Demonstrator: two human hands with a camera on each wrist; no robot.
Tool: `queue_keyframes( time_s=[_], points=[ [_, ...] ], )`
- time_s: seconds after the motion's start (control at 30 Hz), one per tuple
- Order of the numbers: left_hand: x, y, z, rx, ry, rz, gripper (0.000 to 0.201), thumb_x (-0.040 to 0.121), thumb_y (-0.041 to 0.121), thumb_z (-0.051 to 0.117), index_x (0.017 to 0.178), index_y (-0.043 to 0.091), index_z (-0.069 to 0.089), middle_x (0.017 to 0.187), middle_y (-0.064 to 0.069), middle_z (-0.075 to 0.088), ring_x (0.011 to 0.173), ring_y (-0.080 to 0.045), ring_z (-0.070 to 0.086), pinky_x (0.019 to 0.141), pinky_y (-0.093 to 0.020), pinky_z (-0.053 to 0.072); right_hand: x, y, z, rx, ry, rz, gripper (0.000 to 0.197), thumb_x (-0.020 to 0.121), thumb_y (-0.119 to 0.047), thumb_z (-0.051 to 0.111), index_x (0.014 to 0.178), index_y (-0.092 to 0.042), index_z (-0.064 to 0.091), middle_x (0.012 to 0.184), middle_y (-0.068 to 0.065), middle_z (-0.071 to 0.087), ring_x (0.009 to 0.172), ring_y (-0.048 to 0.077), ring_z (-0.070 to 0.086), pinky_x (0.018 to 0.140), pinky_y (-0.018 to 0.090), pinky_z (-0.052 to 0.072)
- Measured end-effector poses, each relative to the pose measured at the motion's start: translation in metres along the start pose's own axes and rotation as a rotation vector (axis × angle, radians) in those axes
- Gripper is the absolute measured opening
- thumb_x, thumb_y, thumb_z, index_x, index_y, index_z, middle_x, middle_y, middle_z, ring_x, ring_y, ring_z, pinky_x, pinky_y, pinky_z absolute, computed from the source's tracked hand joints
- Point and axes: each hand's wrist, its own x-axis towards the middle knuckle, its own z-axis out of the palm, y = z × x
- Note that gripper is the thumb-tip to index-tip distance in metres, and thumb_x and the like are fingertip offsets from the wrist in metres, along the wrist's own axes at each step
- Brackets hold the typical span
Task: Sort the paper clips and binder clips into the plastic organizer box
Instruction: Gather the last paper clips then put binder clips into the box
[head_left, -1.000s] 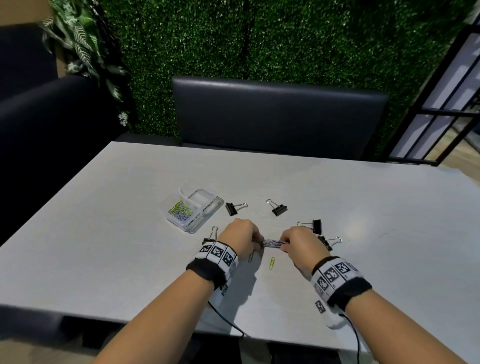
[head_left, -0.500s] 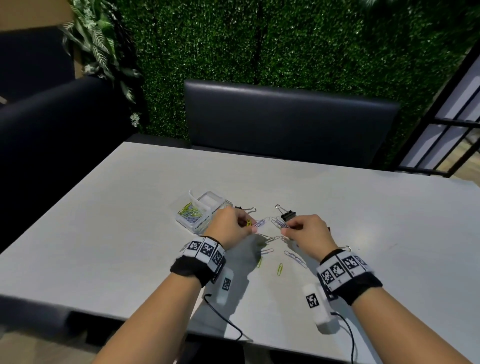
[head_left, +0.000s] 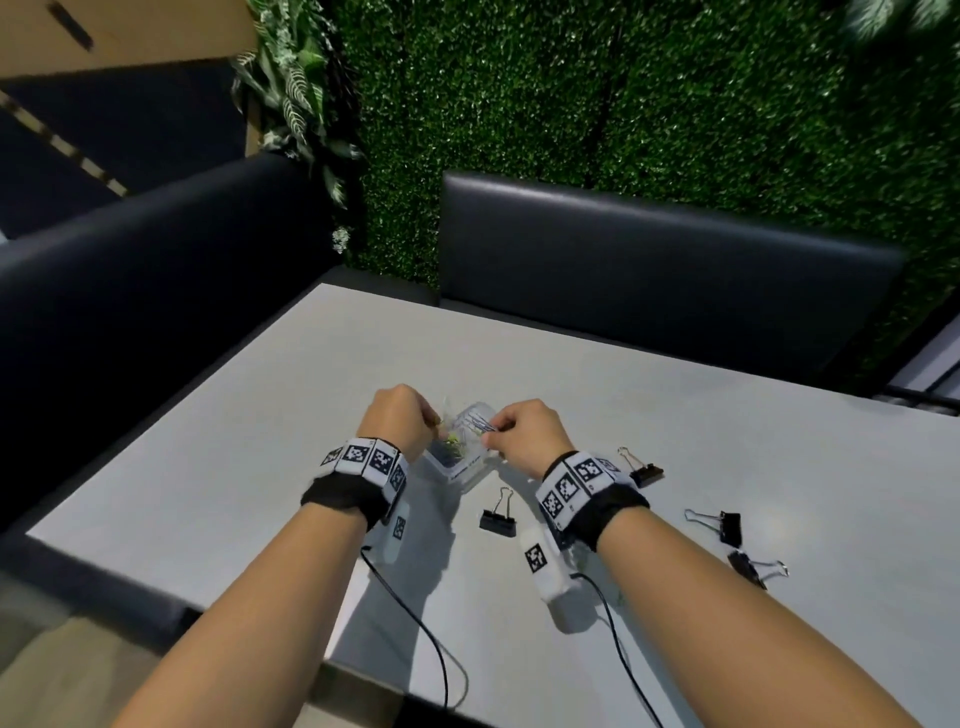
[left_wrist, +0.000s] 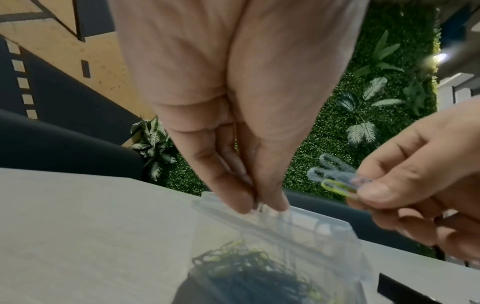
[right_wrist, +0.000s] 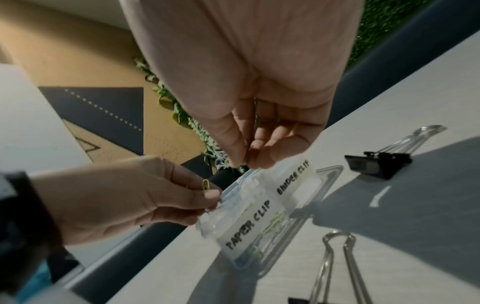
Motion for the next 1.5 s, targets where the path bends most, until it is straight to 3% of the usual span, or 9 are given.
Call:
queue_keyframes(
  time_s=[0.17,0.3,0.47,0.7,0.87,0.97,1.17,1.27,1.5],
  points=[
    [-0.003,-0.002,0.002,0.024,0.037,0.022,0.027,0.086,0.025,0.078,0.110,0.012,0.077,0.101,-0.009,0.077,0.096,-0.025,0.071,0.087,-0.029,0.055,-0.004,0.000,0.000,-0.037,-0.063,-0.036,0.013,0.080,-0.015,0.079,0.093,-0.013,0.079,0.088,0.001,0.073,0.082,0.014,0.067,0.076,0.024,0.054],
    [-0.041,0.034,0.002,-0.083,0.062,0.212,0.018,0.092,0.027,0.068,0.107,0.021,0.076,0.094,0.005,0.077,0.085,-0.012,0.070,0.085,-0.027,0.056,-0.026,0.032,-0.036,-0.059,0.000,-0.059,0.013,0.090,-0.013,0.066,0.094,-0.015,0.078,0.087,-0.002,0.072,0.085,0.014,0.068,0.080,0.025,0.052],
    [-0.079,0.095,0.046,0.017,-0.279,0.462,0.029,0.093,0.014,0.056,0.114,0.021,0.075,0.109,0.001,0.073,0.101,-0.016,0.067,0.087,-0.023,0.049,-0.059,0.111,-0.094,-0.188,0.042,0.097,0.024,0.091,-0.007,0.055,0.098,-0.018,0.075,0.093,-0.003,0.071,0.096,0.018,0.069,0.085,0.025,0.051],
    [-0.101,0.120,0.111,0.385,-0.438,0.383,0.038,0.091,0.010,0.051,0.127,0.009,0.061,0.122,-0.014,0.051,0.115,-0.038,0.059,0.095,-0.047,0.051,-0.086,0.129,-0.080,-0.320,-0.168,0.045,0.072,0.085,0.011,0.036,0.145,-0.027,0.041,0.123,0.001,0.067,0.118,0.011,0.063,0.093,0.024,0.050],
    [-0.113,0.107,0.111,0.289,-0.489,0.465,0.040,0.090,0.009,0.050,0.125,0.017,0.068,0.117,-0.013,0.057,0.109,-0.034,0.061,0.091,-0.038,0.051,-0.109,0.144,-0.069,-0.286,-0.165,0.001,0.063,0.086,0.010,0.036,0.133,-0.025,0.056,0.123,0.001,0.067,0.116,0.011,0.064,0.100,0.030,0.051],
    [-0.116,0.094,0.105,0.230,-0.442,0.475,0.039,0.090,0.031,0.060,0.128,0.024,0.065,0.118,-0.007,0.057,0.109,-0.030,0.062,0.093,-0.037,0.050,-0.126,0.156,-0.081,-0.219,-0.010,0.023,0.048,0.090,0.008,0.043,0.126,-0.016,0.063,0.117,0.000,0.066,0.114,0.012,0.064,0.096,0.024,0.050],
    [-0.113,0.088,0.107,0.212,-0.471,0.432,0.062,0.070,0.039,0.087,0.125,0.020,0.067,0.106,-0.001,0.067,0.095,-0.021,0.062,0.079,-0.031,0.051,-0.141,0.170,-0.089,-0.465,-0.043,0.142,0.019,0.087,-0.005,0.055,0.076,-0.020,0.051,0.083,-0.001,0.051,0.087,0.024,0.056,0.076,0.032,0.044],
    [-0.112,0.099,0.113,0.160,-0.465,0.421,0.058,0.068,0.039,0.090,0.120,0.022,0.070,0.094,0.002,0.073,0.088,-0.018,0.067,0.075,-0.031,0.056,-0.133,0.166,-0.081,-0.426,-0.003,0.107,0.015,0.082,0.000,0.055,0.091,-0.005,0.066,0.094,0.008,0.066,0.092,0.027,0.062,0.083,0.036,0.049],
    [-0.110,0.106,0.124,0.146,-0.370,0.381,0.044,0.066,0.029,0.085,0.108,0.026,0.070,0.096,-0.002,0.074,0.092,-0.024,0.070,0.079,-0.036,0.059,-0.121,0.164,-0.075,-0.414,0.023,0.128,0.038,0.082,-0.036,0.077,0.109,-0.014,0.063,0.105,0.001,0.062,0.099,0.019,0.060,0.082,0.030,0.048]
  ],
)
